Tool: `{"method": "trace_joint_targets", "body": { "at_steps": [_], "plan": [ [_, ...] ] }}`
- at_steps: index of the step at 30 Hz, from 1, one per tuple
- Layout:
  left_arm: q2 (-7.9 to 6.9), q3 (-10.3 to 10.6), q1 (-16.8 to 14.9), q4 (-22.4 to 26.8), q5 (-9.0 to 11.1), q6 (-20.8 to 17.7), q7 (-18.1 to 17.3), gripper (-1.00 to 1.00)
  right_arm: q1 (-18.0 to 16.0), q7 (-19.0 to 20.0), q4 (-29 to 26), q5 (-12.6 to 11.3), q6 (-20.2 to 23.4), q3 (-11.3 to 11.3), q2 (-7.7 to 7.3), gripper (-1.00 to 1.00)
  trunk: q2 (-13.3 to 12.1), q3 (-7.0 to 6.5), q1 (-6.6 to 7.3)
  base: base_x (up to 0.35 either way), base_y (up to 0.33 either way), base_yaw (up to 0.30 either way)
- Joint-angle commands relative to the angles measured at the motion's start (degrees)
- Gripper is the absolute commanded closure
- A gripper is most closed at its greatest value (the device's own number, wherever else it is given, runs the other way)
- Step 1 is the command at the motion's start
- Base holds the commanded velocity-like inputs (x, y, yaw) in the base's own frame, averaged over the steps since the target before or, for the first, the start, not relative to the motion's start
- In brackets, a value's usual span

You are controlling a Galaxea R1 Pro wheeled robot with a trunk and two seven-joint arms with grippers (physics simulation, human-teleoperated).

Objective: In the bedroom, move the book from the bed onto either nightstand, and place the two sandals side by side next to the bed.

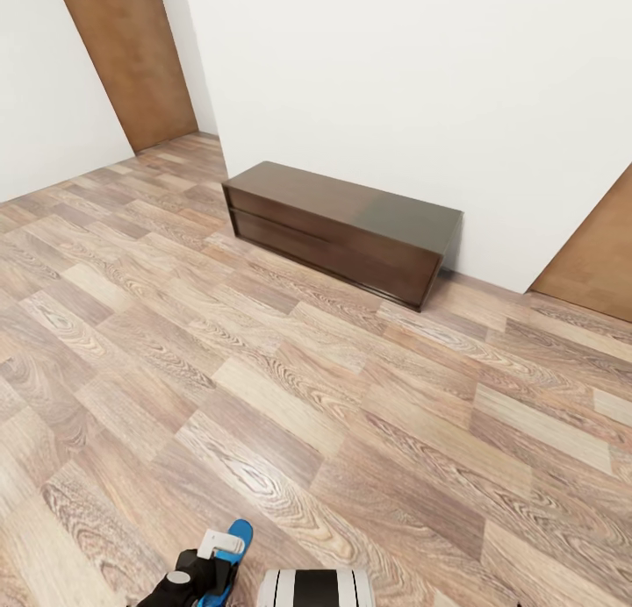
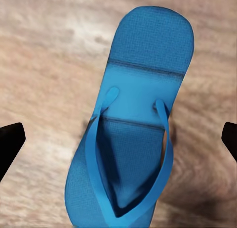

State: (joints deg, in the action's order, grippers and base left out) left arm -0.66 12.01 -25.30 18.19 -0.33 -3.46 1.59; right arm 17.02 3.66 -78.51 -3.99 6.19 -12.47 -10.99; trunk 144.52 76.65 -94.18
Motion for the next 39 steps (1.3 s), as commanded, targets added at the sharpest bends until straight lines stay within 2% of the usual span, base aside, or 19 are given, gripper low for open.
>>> {"method": "trace_joint_targets", "body": {
  "at_steps": [1,10,22,29,39],
  "plan": [
    [-0.04,0.34,-0.01,0.23,-0.03,-0.35,0.17,-1.0,0.0,0.29,0.03,-0.41,0.31,-0.08,0.0,-1.0,0.03,0.26,-0.02,0.0,0.0,0.0],
    [-0.11,0.34,-0.97,0.28,-0.09,-0.25,0.17,-1.0,-0.05,0.29,0.5,-0.41,0.31,-0.09,-0.05,-1.0,0.03,0.26,-0.02,0.0,0.0,0.0],
    [-0.19,0.41,-1.22,0.37,-0.11,-0.06,0.17,-1.0,-0.06,0.29,0.55,-0.41,0.31,-0.08,-0.01,-1.0,0.19,2.92,-0.33,0.0,0.0,0.0],
    [-0.21,0.45,-1.24,0.36,-0.18,0.45,0.17,-1.0,-0.06,0.29,0.55,-0.41,0.31,-0.03,0.0,-1.0,0.19,2.92,-0.33,0.0,0.0,0.0],
    [-0.22,0.47,-1.25,0.36,-0.2,0.63,0.17,-1.0,-0.06,0.29,0.55,-0.41,0.31,-0.01,-0.01,-1.0,0.33,5.14,-0.58,0.0,0.0,0.0]
  ]
}}
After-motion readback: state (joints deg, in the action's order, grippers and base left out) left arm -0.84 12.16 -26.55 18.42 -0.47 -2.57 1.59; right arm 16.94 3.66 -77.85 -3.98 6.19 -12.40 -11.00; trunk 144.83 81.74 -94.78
